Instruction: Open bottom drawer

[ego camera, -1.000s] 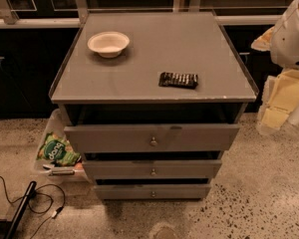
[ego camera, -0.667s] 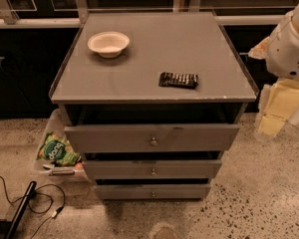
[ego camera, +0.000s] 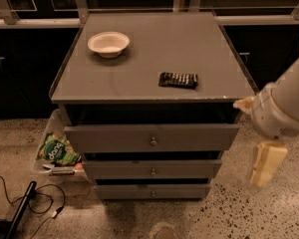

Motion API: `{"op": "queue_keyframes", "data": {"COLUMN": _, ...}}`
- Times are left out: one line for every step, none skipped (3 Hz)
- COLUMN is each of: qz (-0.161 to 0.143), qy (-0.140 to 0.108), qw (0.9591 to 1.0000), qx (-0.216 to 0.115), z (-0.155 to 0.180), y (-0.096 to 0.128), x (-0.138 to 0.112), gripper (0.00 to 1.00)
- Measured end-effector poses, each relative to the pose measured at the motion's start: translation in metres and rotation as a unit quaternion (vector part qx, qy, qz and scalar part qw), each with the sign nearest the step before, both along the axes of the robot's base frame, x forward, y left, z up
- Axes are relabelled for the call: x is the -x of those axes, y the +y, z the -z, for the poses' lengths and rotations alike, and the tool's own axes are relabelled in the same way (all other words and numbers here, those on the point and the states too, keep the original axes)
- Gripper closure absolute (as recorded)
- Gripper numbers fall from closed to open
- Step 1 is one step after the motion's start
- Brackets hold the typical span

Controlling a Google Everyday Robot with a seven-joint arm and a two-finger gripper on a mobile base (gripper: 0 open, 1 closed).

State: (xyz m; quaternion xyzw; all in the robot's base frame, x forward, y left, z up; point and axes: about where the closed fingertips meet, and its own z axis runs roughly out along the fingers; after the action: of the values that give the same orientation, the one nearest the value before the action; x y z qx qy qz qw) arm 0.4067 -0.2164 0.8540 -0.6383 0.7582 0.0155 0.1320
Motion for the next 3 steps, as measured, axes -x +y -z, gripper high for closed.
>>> {"op": "queue_keyframes", "data": {"qz": -0.053, "qy": -0.015, "qw": 0.9984, "qx": -0.008, "z": 0.074, "y": -0.006, "x": 0.009, "gripper": 0.0}}
{"op": "queue_keyframes", "data": {"qz": -0.053, "qy": -0.014, "qw": 0.9985, "qx": -0.008, "z": 0.074, "y": -0.006, "x": 0.009, "gripper": 0.0}}
{"op": "queue_keyframes", "data": {"qz": -0.058, "qy": 0.012, "qw": 0.9977, "qx": -0.033, "z": 0.123, "y": 0.005, "x": 0.008, "gripper": 0.0}}
